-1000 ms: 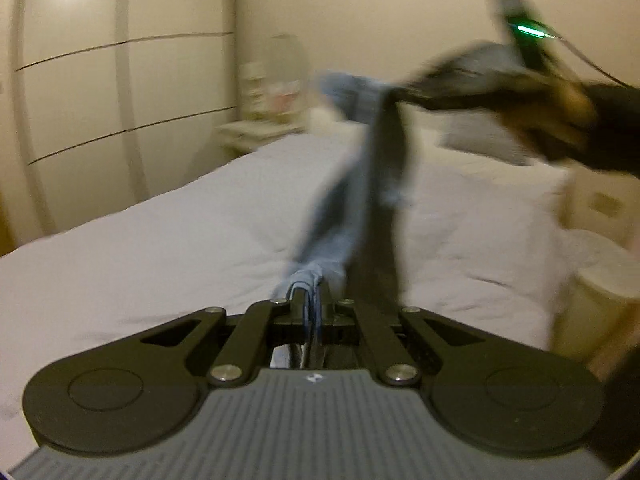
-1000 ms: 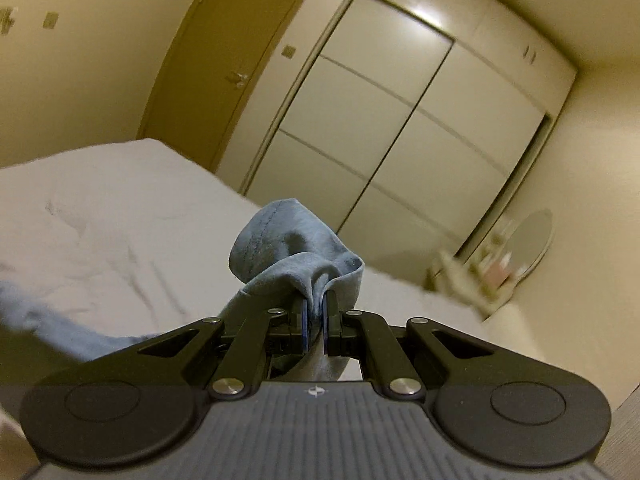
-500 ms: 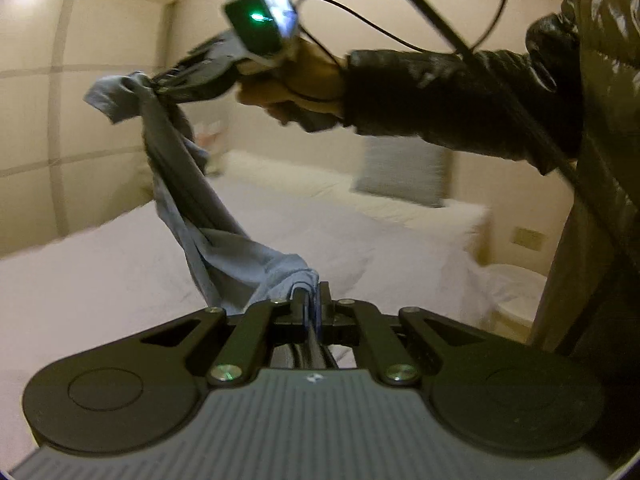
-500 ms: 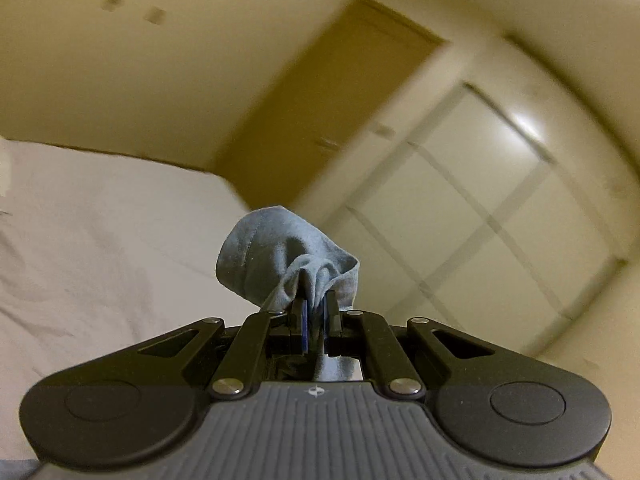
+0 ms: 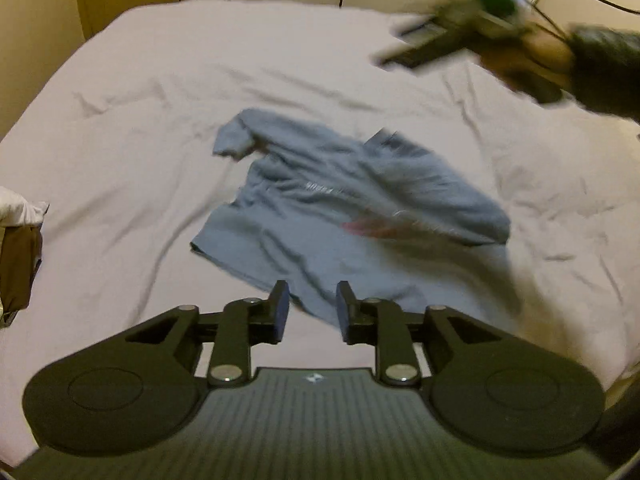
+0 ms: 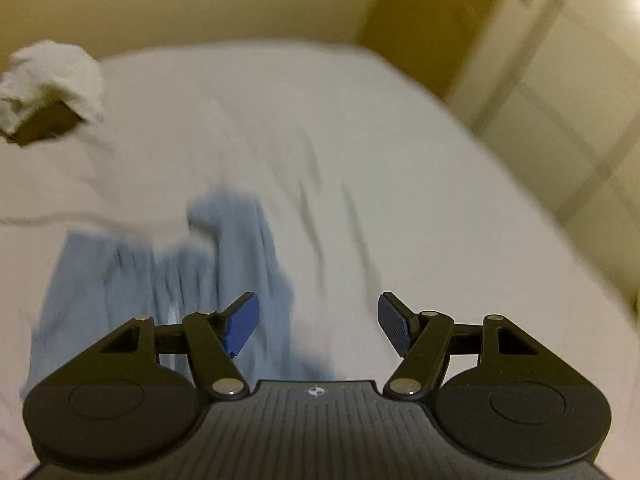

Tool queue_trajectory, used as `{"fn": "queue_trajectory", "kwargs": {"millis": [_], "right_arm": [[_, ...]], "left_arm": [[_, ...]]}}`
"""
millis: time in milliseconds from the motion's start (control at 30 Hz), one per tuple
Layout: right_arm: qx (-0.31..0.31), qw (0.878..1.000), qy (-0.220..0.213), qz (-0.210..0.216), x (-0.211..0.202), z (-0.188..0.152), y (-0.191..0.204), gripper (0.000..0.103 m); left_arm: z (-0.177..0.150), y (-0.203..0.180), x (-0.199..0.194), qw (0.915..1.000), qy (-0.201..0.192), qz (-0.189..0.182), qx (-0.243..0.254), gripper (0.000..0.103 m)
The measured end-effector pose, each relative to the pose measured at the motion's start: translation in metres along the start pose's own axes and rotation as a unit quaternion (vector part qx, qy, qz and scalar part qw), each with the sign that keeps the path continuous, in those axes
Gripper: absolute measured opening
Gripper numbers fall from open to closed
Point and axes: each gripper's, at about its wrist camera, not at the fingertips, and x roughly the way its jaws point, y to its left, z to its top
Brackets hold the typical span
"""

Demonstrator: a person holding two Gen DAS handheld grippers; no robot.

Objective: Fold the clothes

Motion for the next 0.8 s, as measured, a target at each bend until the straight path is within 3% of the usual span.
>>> {"fn": "queue_trajectory", "kwargs": {"millis": [133,333,533,667,767,800], "right_arm": [[0.119,0.991,0.068,-0.013,0.003,-0.069,-0.039,0.067],[0.211,0.973,0.096,-0.024,-0.006,-0.153,-0.056,0.067],[0.236,0.968,0.087,-0.003,0.031,-0.164,-0.073,0.06],[0.252,0.965,0.075,0.018,0.069,-0.159,-0.085,0.056],[0.228,0.97,0.075,0.041,0.092,-0.155,-0.082,0.055],[0.215,0.972,0.078,0.049,0.098,-0.155,-0.08,0.055]], "left_arm": [[0.027,0.022,0.031,0.9992,0.003,-0.004,0.04,0.03],[0.09,0.027,0.114,0.9873,-0.001,-0.029,0.156,0.031],[0.166,0.031,0.211,0.9671,-0.009,-0.04,0.251,0.032],[0.21,0.038,0.276,0.9647,0.0,-0.04,0.26,0.033],[0.226,0.042,0.321,0.9607,0.021,-0.038,0.274,0.035],[0.227,0.043,0.332,0.9582,0.03,-0.039,0.282,0.04]]}}
